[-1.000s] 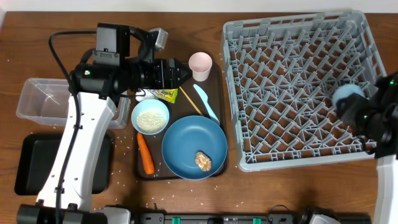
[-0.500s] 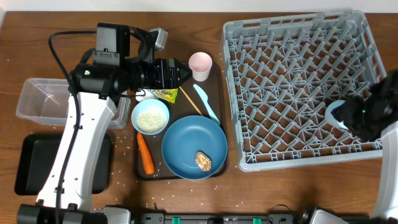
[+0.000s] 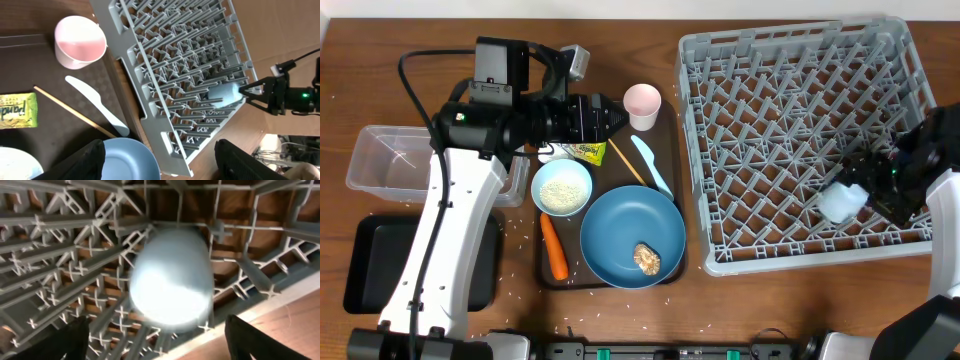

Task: Sort waste into correct bins and load items into the dishwasher rack
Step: 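Place the light-blue cup upside down in the rack's right side, then grasp the pink cup with the left gripper and lift it, then pass the pink cup from the left gripper to the right gripper, then place the pink cup upside down in the rack beside the blue cup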

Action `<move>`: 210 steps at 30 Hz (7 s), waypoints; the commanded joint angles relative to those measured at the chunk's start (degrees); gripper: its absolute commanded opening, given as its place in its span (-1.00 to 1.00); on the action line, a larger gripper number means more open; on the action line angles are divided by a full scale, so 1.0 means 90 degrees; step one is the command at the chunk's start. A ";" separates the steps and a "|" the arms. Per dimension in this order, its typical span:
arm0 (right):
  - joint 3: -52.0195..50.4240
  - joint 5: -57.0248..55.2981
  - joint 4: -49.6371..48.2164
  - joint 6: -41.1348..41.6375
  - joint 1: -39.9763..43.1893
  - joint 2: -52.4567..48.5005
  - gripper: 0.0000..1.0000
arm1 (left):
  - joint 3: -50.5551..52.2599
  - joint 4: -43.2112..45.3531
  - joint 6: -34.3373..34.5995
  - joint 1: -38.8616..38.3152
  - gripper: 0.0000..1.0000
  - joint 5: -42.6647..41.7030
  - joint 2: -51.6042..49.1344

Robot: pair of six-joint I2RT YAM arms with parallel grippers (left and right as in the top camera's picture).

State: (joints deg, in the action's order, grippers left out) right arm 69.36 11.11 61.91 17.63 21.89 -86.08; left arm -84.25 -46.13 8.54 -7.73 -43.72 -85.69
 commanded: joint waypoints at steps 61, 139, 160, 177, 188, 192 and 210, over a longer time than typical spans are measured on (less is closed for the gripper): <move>0.0733 0.2152 -0.0500 -0.1477 -0.2025 0.1647 0.72 | -0.0083 0.1523 0.0053 -0.0600 -0.88 0.0792 -0.0529; 0.0733 0.6460 -0.6671 -0.2769 -0.4937 0.1566 0.76 | -0.0083 0.1756 0.1722 0.0141 -0.88 -0.4847 0.1120; 0.0733 0.5870 -0.7091 -0.2033 -0.5112 0.1411 0.16 | -0.0083 0.1756 0.1724 0.0141 -0.81 -0.4850 0.1120; 0.0733 0.5236 -0.5496 -0.0413 -0.2552 0.1622 0.12 | -0.0083 0.1749 0.1100 0.0226 0.25 -0.2888 0.0869; 0.0733 0.0680 -0.1814 -0.0435 -0.1341 0.1617 0.15 | -0.0083 0.0865 0.0789 0.0226 0.25 -0.2205 0.0767; 0.0733 -0.0663 -0.1178 -0.0333 -0.1309 0.1569 0.15 | -0.0083 0.0714 0.0719 0.0226 0.25 -0.2033 0.0767; 0.0733 -0.1617 -0.1241 0.0381 -0.1309 -0.0301 0.15 | -0.0083 0.0585 0.0719 0.0226 0.25 -0.1889 0.0767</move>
State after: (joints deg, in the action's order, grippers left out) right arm 75.88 -2.28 51.33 19.09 9.89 -87.81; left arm -84.47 -40.60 16.23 -6.00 -61.19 -78.76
